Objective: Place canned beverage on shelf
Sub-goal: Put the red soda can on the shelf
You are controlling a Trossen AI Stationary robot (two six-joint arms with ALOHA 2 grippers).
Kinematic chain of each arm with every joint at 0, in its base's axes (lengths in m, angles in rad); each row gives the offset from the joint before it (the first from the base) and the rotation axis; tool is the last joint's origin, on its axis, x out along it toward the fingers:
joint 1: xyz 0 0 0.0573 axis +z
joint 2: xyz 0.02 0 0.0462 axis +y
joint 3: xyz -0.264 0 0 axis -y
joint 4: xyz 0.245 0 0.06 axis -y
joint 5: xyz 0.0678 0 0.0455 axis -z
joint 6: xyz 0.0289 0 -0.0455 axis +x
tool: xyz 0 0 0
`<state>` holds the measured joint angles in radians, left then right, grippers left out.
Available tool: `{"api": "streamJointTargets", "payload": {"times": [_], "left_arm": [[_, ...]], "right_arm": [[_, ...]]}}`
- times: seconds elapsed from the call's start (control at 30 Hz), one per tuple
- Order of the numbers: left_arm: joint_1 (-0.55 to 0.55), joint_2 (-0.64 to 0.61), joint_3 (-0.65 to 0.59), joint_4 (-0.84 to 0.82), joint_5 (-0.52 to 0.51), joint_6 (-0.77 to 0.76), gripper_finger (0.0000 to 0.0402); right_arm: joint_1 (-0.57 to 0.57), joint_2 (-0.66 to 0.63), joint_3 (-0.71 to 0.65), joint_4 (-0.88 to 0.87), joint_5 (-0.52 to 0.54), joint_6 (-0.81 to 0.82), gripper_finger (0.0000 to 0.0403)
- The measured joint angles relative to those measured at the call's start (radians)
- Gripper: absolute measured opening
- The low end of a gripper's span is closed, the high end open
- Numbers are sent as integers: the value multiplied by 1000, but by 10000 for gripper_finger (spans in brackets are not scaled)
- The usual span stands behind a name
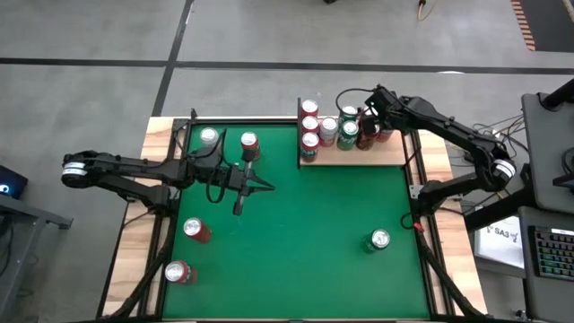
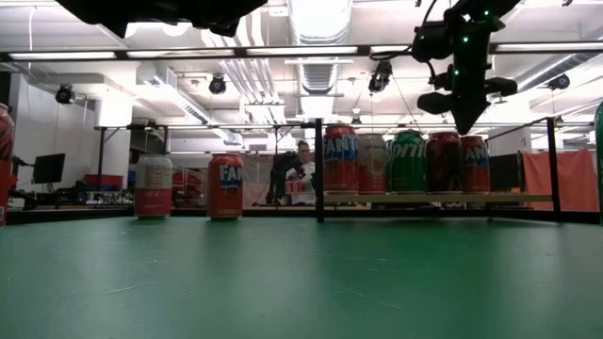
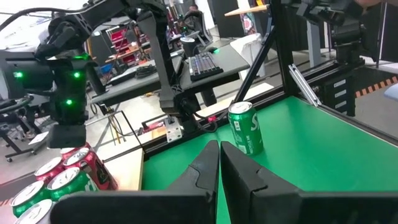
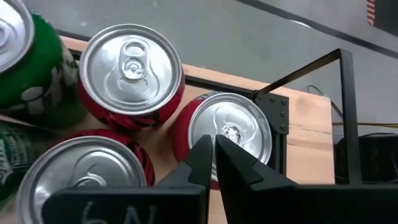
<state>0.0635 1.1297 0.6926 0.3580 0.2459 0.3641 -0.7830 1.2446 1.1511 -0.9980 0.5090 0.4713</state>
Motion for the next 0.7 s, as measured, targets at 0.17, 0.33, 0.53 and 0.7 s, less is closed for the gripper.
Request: {"api": "streamJointTargets", "payload": {"times": [0.17,0.33,0.53,0.7], "left_arm": [[0,0,0,0,0,-8,0],[0,0,0,0,0,-8,0],[0,0,0,0,0,-8,0],[-2,0,0,0,0,-8,0]], "right_arm": [[0,-6,0,-10,3,0,12],[9,-33,0,-11,7,27,12],[9,-32,-6,15,-5,43,12],[19,-36,-6,-30,-39,53,12]]}}
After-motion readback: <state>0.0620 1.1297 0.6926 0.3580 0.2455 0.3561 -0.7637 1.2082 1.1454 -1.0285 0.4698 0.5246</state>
